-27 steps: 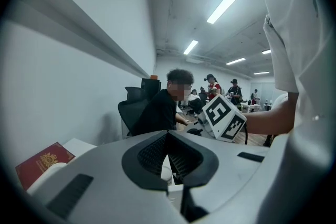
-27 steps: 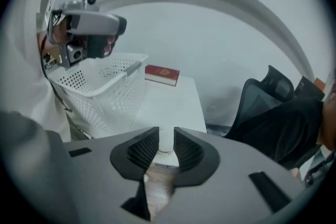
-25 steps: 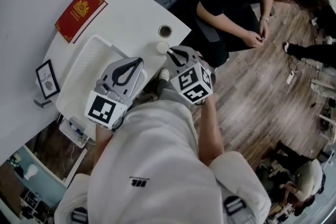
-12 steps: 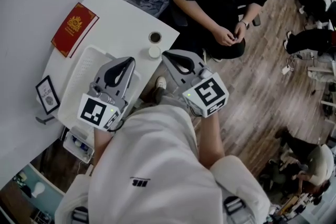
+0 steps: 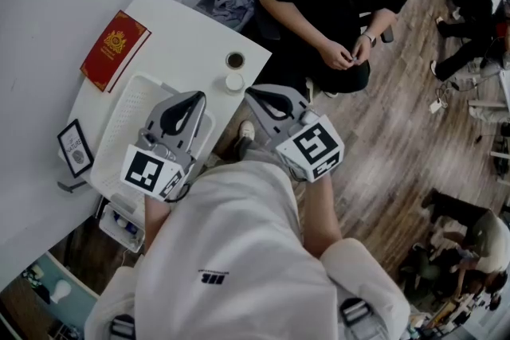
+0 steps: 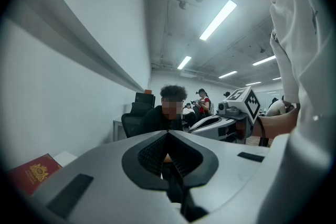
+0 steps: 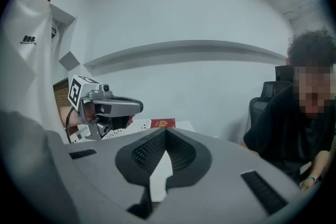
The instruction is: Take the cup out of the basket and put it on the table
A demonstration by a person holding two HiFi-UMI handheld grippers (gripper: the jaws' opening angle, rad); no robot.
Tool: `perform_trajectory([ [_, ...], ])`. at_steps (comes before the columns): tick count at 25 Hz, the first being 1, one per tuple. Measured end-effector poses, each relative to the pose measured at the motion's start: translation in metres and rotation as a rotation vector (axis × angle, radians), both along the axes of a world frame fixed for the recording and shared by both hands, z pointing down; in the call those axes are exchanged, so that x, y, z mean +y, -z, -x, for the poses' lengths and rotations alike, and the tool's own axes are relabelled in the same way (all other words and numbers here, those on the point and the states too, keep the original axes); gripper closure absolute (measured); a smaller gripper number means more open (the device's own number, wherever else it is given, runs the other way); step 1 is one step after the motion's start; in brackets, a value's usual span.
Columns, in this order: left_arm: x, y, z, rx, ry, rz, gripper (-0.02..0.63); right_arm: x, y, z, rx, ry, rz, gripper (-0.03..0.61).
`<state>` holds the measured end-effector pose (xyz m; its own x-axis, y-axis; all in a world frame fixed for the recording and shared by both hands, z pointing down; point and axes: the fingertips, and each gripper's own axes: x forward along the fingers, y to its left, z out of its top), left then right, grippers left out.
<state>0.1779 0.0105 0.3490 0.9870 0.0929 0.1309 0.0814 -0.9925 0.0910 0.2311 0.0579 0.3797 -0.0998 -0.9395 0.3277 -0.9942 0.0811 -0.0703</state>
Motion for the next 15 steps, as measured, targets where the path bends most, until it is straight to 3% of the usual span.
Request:
perform_trajectory([
  [15,0.0069,-0.0016,-0.0024,-0.012,0.002,-0.008,0.604,0.0057,-0.0029,-0.0030,0.016,0.015,0.017,0.566],
])
